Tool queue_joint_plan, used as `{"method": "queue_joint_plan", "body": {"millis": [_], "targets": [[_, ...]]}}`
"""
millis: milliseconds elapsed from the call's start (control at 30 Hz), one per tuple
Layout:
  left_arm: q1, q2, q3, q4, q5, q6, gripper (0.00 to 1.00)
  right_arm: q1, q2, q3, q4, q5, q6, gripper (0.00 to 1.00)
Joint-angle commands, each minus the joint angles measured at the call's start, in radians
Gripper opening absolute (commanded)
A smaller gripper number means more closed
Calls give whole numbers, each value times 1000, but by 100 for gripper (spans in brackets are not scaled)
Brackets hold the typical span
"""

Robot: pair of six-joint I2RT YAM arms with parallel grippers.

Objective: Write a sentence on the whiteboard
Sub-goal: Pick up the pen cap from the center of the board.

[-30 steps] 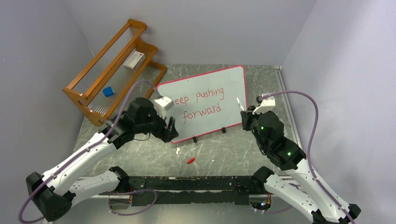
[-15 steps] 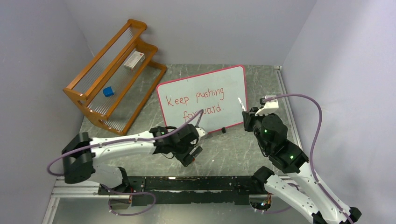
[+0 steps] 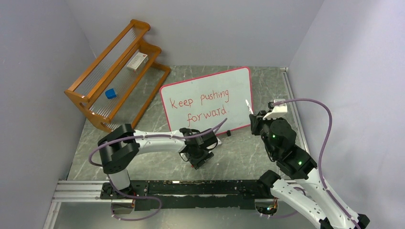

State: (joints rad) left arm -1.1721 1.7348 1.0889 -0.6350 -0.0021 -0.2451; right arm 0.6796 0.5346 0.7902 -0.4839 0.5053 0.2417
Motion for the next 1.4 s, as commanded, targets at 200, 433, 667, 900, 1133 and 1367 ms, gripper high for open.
{"method": "queue_joint_plan", "body": {"millis": [200,433,667,900,1133,1367], "targets": [[26,112,92,-22,58,64,38,-6,-12,-14,17,22,-18,0],[19,146,77,-51,71,58,30,-5,-11,-14,20,29,-19,0],[-27,142,68,-97,7,15,31,-6,-5,-13,19,28,-18,0],[-43,147,50,-94,4,-7,26,-6,-9,-13,19,23,-15,0],[-43,120,61,-80,-43,-14,6,-6,-14,-14,13,24,-12,0],[-22,1,69,-73,-95,-39,5,-6,2,-13,30,-10,-7,0]]}}
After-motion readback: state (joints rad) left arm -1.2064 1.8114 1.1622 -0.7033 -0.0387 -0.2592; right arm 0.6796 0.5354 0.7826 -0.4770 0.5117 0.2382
